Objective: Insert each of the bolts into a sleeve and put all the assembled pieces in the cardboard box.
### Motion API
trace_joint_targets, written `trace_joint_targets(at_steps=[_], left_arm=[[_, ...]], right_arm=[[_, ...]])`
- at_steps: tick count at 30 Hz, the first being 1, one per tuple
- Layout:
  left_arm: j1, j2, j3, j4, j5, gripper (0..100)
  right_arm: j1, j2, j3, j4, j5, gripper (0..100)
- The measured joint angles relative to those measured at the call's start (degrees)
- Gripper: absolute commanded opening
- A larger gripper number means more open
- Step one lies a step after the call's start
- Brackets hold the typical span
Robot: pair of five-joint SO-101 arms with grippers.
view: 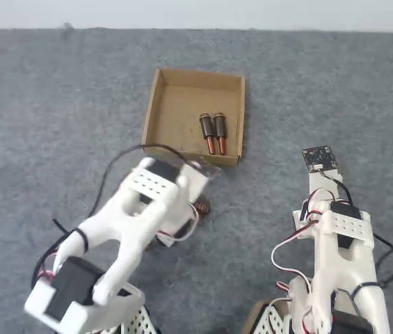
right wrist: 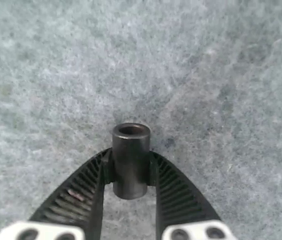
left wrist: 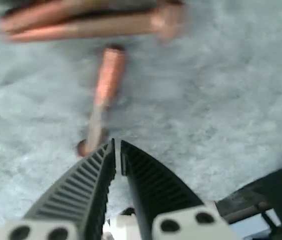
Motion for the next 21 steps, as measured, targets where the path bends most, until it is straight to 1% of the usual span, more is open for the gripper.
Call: trace_joint_targets(at_steps=[2, 6, 11, 21], left_arm=[[0.88, 0.53, 0.26, -1.85, -0.26, 1], [0.26, 0.79, 2.37, -3.96, -0.44, 1], [-3.43, 0.79, 5.10, -7.30, -0.35, 1], [-10.73, 0.79, 5.10, -7.74, -0.35, 1]], right_arm=[[0.00, 0.00, 0.00, 0.00, 0.00, 0.6], [0.00, 0.00, 0.00, 0.00, 0.00, 0.6], [0.00, 0.00, 0.00, 0.00, 0.00, 0.6], [0.00, 0.00, 0.00, 0.00, 0.00, 0.6]])
